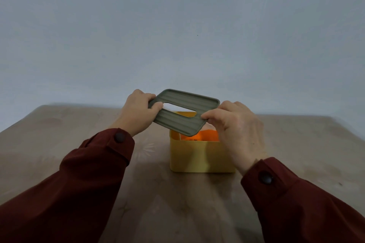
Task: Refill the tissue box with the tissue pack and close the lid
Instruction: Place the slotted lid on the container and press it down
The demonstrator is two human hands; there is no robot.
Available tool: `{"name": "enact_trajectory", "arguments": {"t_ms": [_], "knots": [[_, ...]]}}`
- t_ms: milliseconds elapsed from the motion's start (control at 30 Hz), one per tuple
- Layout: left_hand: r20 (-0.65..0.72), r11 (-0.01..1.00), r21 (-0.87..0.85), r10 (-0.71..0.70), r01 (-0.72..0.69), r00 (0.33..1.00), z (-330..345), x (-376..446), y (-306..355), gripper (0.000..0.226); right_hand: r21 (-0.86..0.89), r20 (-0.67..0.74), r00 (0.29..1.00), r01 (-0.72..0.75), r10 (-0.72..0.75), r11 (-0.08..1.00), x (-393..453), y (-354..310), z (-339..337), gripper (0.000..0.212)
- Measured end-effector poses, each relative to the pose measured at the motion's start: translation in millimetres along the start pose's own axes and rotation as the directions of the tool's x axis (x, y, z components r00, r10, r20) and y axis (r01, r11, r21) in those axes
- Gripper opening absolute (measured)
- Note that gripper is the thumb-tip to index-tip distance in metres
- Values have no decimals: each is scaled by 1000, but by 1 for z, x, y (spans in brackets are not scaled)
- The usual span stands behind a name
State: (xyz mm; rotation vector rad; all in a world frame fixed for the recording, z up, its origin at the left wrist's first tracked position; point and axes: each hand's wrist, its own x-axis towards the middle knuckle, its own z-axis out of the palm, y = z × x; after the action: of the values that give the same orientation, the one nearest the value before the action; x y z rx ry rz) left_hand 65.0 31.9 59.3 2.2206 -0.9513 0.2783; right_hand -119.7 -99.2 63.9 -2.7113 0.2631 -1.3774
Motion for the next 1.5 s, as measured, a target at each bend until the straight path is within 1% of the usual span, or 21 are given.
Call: {"name": "enact_trajectory", "arguments": {"t_ms": [200,333,433,533,633,700,800,900,1000,1233,1500], "knots": [[-95,1000,11,29,-28,995,1,-8,12,31,171,81,990,-126,113,977,0,14,-6,16],[-115,999,-31,18,-22,993,3,-15,16,26,202,104,982,-178,159,963,1,22,-12,23],[-198,996,-85,-19,2,980,4,-22,21,22,208,99,976,-213,196,955,2,29,-15,23],[-259,994,-109,-27,-1,965,3,-29,26,20,253,141,946,-321,293,913,3,38,-18,26],[-278,988,-155,-51,8,959,3,-34,31,21,301,162,908,-419,387,857,4,43,-21,31],[-286,985,-169,-68,20,956,3,-37,33,24,336,162,888,-460,431,822,4,44,-23,30],[-287,979,-199,-94,37,953,4,-43,37,29,370,154,871,-489,467,790,3,46,-25,20],[-297,971,-234,-114,44,948,3,-50,41,27,366,156,870,-491,469,790,0,49,-27,15],[-283,959,-276,-149,68,947,2,-56,44,22,341,168,863,-504,476,793,-3,52,-27,16],[-192,909,-392,-229,139,954,-3,-68,49,12,349,201,847,-531,492,772,-9,57,-23,20],[-109,862,-471,-267,187,958,0,-72,51,12,351,213,834,-552,509,756,-15,64,-20,26]]}}
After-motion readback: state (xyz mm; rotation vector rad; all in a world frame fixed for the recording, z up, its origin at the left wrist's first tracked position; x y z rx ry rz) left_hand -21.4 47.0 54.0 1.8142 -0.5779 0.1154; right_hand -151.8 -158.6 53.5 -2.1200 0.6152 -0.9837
